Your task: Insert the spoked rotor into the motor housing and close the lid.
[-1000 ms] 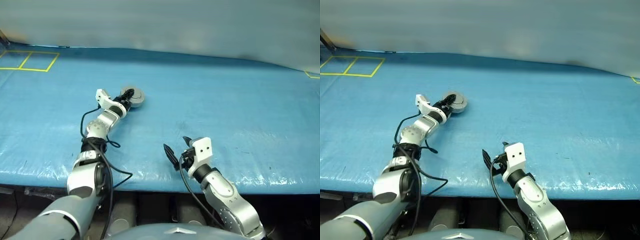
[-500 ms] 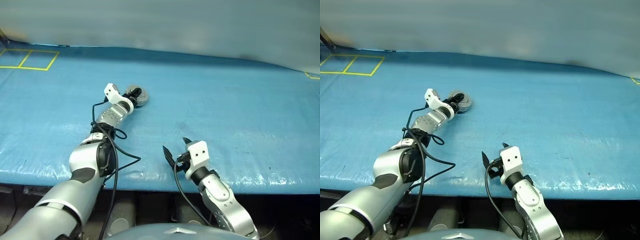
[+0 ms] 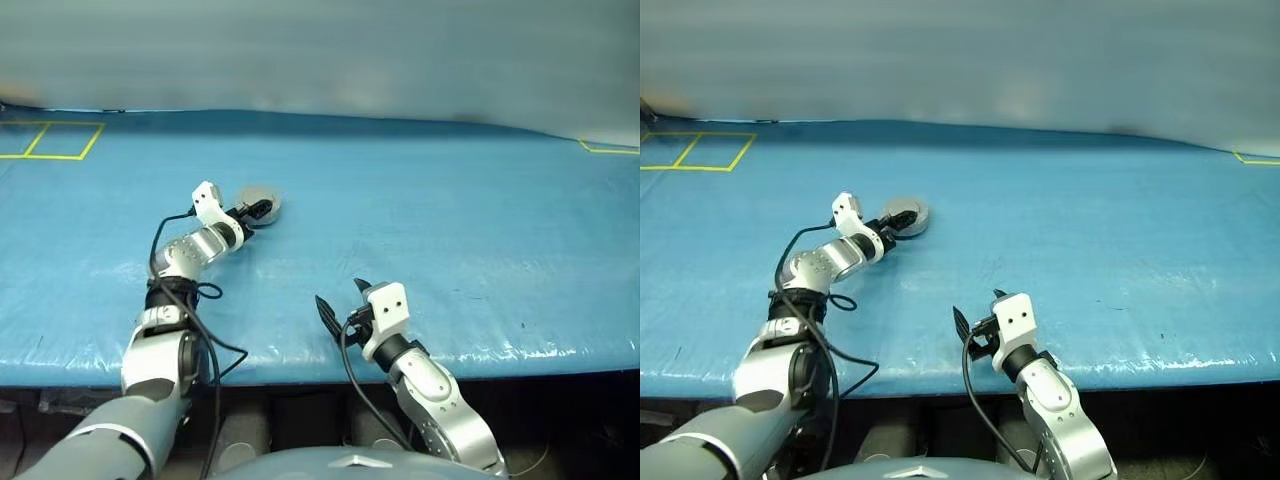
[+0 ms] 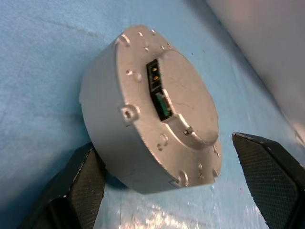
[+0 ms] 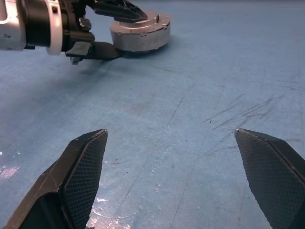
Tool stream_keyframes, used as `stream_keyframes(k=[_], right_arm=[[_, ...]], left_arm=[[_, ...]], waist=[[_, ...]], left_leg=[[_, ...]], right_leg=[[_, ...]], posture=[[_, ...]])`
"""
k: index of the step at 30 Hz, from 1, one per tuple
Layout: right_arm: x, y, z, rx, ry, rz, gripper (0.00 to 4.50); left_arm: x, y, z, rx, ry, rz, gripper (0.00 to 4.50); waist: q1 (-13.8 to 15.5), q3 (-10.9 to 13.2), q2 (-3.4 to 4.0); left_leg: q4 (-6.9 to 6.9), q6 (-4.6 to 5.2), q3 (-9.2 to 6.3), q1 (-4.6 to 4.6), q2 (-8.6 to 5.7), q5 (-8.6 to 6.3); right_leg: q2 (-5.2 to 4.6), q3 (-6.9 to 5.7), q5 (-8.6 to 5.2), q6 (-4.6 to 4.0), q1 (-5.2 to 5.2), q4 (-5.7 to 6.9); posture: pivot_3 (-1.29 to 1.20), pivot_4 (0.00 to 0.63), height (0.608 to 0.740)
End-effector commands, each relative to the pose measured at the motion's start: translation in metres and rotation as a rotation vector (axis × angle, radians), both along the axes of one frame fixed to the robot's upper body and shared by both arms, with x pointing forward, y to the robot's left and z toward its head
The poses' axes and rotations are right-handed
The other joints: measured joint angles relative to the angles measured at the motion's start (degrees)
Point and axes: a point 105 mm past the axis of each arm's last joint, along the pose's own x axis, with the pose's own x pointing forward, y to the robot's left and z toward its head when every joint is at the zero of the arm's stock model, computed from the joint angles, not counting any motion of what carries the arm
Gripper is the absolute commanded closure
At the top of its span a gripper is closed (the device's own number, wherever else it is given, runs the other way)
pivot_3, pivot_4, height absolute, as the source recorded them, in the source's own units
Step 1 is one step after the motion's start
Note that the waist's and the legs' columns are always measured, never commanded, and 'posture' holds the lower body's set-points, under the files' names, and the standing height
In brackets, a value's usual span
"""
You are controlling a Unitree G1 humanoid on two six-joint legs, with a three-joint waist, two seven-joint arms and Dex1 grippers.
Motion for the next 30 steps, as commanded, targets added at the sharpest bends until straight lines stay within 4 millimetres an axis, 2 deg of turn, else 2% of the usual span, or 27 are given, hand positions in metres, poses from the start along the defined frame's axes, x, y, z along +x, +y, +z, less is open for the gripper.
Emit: stream_keyframes(k=[1, 6, 10, 12, 14, 19, 22, 30], right_arm=[[0.0, -0.006, 0.007, -0.001, -0.031, -0.007, 0.0], [0.0, -0.015, 0.01, 0.015, -0.05, -0.036, 0.0], [0.001, -0.021, 0.011, -0.006, -0.076, -0.042, 0.0], [0.002, -0.025, 0.01, -0.024, -0.076, -0.049, 0.0], [0.002, -0.028, 0.009, -0.035, -0.076, -0.05, 0.0], [0.002, -0.031, 0.009, -0.035, -0.066, -0.063, 0.0], [0.003, -0.028, 0.008, -0.033, -0.063, -0.061, 0.0], [0.002, -0.018, 0.01, -0.043, -0.071, 0.007, 0.0]], left_arm=[[-0.045, -0.006, -0.03, 0.134, 0.058, -0.169, 0.04], [-0.074, -0.012, -0.014, 0.387, -0.224, -0.323, 0.04], [-0.087, -0.012, 0.003, 0.564, -0.482, -0.314, 0.04], [-0.093, -0.011, 0.005, 0.634, -0.557, -0.304, 0.04], [-0.099, -0.012, 0.014, 0.652, -0.696, -0.277, 0.04], [-0.105, -0.004, 0.021, 0.563, -0.727, -0.146, 0.04], [-0.109, -0.003, 0.017, 0.597, -0.736, -0.152, 0.04], [-0.114, -0.003, 0.014, 0.591, -0.723, -0.132, 0.04]], waist=[[0.0, -0.2, 0.13], [0.4, -0.2, 0.22], [0.9, -0.2, 0.22], [1.0, -0.2, 0.23], [1.2, -0.2, 0.22], [1.5, -0.1, 0.25], [1.4, -0.1, 0.24], [1.4, -0.1, 0.24]], left_leg=[[-0.04, -0.05, 0.02, 0.01, 0.0, -0.03], [-0.17, -0.16, 0.03, -0.05, 0.02, -0.09], [-0.23, -0.19, 0.06, -0.39, 0.02, -0.12], [-0.19, -0.19, 0.06, -0.8, 0.02, -0.12], [-0.17, -0.17, 0.06, -1.06, 0.03, -0.1], [-0.17, 0.12, 0.07, -1.16, 0.03, 0.0], [-0.14, 0.12, 0.06, -1.15, 0.06, 0.01], [-0.1, 0.15, 0.06, -1.13, 0.06, 0.02]], right_leg=[[-0.16, 0.04, -0.02, -0.06, -0.03, 0.0], [-0.23, 0.04, -0.05, -0.41, -0.19, 0.02], [-0.37, 0.2, -0.05, -0.45, -0.56, -0.01], [-0.38, 0.19, -0.02, -0.5, -1.0, 0.02], [-0.36, 0.14, -0.01, -0.51, -1.2, 0.02], [-0.35, -0.07, -0.02, -0.5, -1.24, -0.08], [-0.28, -0.14, -0.18, -0.24, -1.21, -0.07], [0.01, -0.18, -0.2, -0.2, -1.17, -0.05]], posture=[[0.0, 0.15, 0.74], [0.0, 0.15, 0.74], [0.0, 0.15, 0.74], [0.0, 0.15, 0.74], [0.0, 0.15, 0.74], [0.0, 0.15, 0.74], [0.0, 0.15, 0.74], [0.0, 0.15, 0.74]])
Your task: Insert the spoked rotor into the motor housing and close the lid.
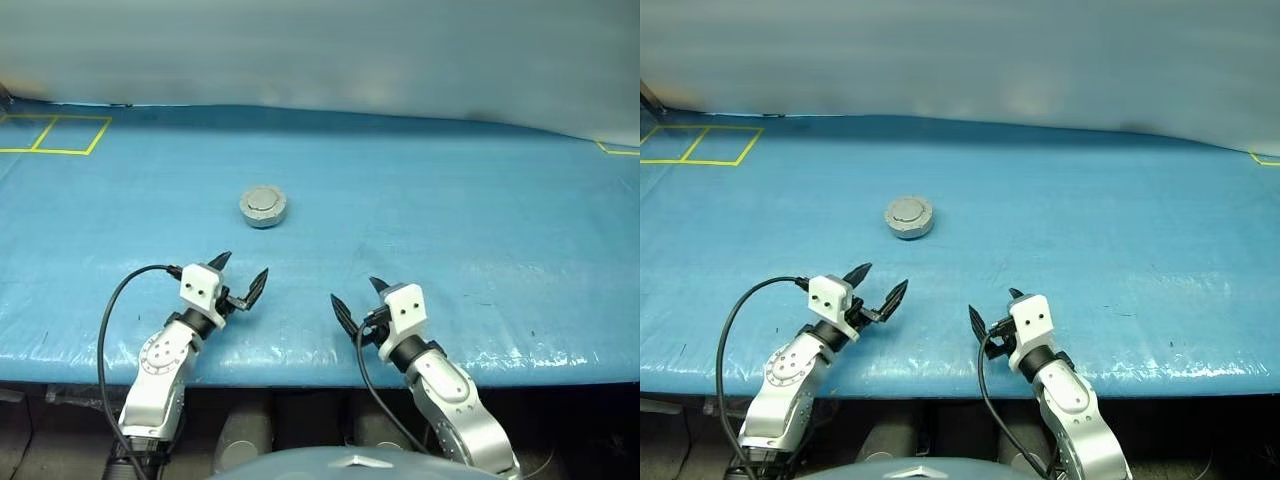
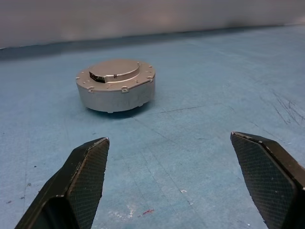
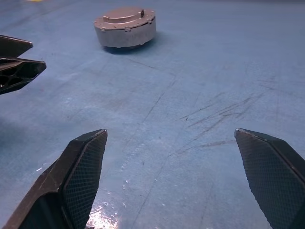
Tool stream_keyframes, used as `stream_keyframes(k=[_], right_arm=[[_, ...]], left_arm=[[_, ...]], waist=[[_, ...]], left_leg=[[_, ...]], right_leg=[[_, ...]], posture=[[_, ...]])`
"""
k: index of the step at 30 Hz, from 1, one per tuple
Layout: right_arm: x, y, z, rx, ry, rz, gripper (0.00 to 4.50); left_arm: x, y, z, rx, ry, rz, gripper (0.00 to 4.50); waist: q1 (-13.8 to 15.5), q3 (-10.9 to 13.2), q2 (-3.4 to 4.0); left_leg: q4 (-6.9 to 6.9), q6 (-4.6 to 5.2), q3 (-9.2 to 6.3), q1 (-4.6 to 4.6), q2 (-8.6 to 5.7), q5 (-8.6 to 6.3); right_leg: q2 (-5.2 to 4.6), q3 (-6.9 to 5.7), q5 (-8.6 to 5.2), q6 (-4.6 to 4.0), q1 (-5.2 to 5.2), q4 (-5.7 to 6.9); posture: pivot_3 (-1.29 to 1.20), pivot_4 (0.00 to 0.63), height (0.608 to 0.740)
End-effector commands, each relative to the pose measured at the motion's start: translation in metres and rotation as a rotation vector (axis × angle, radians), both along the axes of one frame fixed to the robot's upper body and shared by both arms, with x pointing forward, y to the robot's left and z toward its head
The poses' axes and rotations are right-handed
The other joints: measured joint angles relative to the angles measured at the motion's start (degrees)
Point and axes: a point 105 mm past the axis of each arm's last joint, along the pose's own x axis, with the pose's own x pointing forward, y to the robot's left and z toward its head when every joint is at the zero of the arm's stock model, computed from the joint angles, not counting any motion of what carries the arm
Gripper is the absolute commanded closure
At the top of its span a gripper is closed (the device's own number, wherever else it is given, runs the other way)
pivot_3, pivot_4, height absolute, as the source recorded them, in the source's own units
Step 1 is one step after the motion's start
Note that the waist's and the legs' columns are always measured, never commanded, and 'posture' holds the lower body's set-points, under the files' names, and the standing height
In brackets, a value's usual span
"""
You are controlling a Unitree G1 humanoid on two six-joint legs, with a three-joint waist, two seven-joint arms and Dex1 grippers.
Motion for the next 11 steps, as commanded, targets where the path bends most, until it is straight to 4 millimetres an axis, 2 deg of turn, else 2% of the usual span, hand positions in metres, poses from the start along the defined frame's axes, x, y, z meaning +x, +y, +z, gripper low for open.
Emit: stream_keyframes(k=[1, 11], right_arm=[[0.0013, 0.0029, 0.0093, 0.001, -0.035, 0.026, 0.0], [0.0027, 0.0015, 0.009, -0.006, -0.031, 0.031, 0.0]], left_arm=[[-0.0006, -0.0024, 0.0157, 0.002, -0.069, -0.006, 0.04], [0.0012, -0.0025, 0.0156, 0.016, -0.074, -0.004, 0.04]], waist=[[0.0, 0.0, 0.0], [0.0, 0.0, 0.0]], left_leg=[[0.01, 0.0, 0.0, 0.0, 0.0, 0.0], [0.02, 0.0, -0.01, 0.01, 0.02, 0.0]], right_leg=[[0.02, 0.0, 0.0, 0.0, 0.0, 0.0], [0.05, -0.01, 0.0, 0.0, 0.01, 0.02]], posture=[[0.0, 0.15, 0.74], [0.0, 0.15, 0.74]])
